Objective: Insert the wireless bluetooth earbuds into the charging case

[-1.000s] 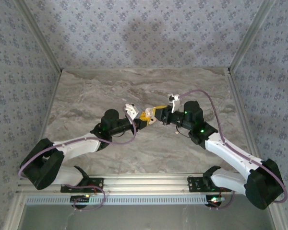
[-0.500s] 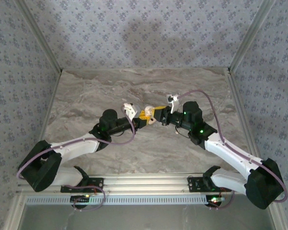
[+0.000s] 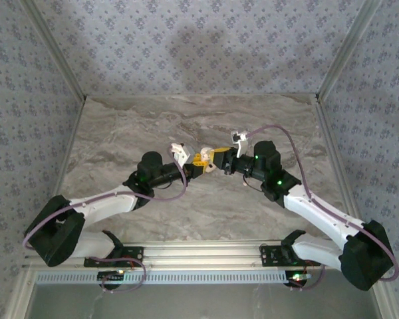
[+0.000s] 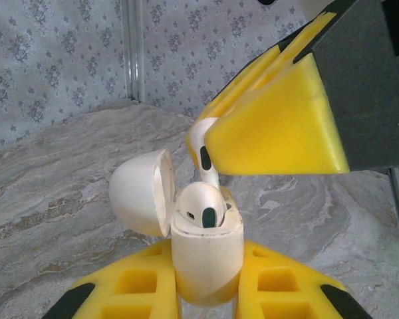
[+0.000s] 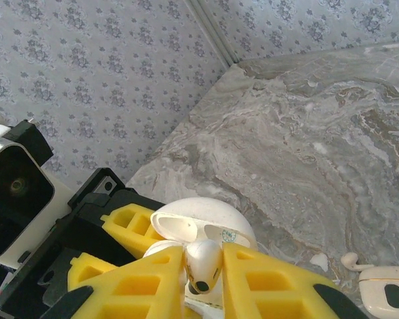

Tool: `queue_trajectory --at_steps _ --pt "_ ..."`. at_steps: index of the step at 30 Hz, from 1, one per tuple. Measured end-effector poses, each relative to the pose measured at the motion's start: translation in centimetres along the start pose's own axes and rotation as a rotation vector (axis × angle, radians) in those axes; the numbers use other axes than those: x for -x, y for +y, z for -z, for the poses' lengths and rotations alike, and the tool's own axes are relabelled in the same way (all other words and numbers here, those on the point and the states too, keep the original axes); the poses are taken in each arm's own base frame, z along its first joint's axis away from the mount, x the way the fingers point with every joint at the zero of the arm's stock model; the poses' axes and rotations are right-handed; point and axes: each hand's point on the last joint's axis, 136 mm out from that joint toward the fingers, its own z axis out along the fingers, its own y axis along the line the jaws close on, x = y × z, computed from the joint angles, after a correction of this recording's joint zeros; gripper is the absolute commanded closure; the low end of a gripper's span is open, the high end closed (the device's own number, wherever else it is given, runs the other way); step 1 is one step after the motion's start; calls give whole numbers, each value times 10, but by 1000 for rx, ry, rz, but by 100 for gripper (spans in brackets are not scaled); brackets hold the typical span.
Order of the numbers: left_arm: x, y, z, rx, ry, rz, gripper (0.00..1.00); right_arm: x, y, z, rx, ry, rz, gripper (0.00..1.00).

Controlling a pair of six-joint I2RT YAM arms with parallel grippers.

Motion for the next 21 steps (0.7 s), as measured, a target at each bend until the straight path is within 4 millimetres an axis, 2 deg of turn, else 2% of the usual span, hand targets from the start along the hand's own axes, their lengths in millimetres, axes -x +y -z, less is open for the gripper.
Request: queue_trajectory --at_steps 21 --pt "9 -10 5 -40 -24 -13 89 -3 11 9 115 36 25 77"
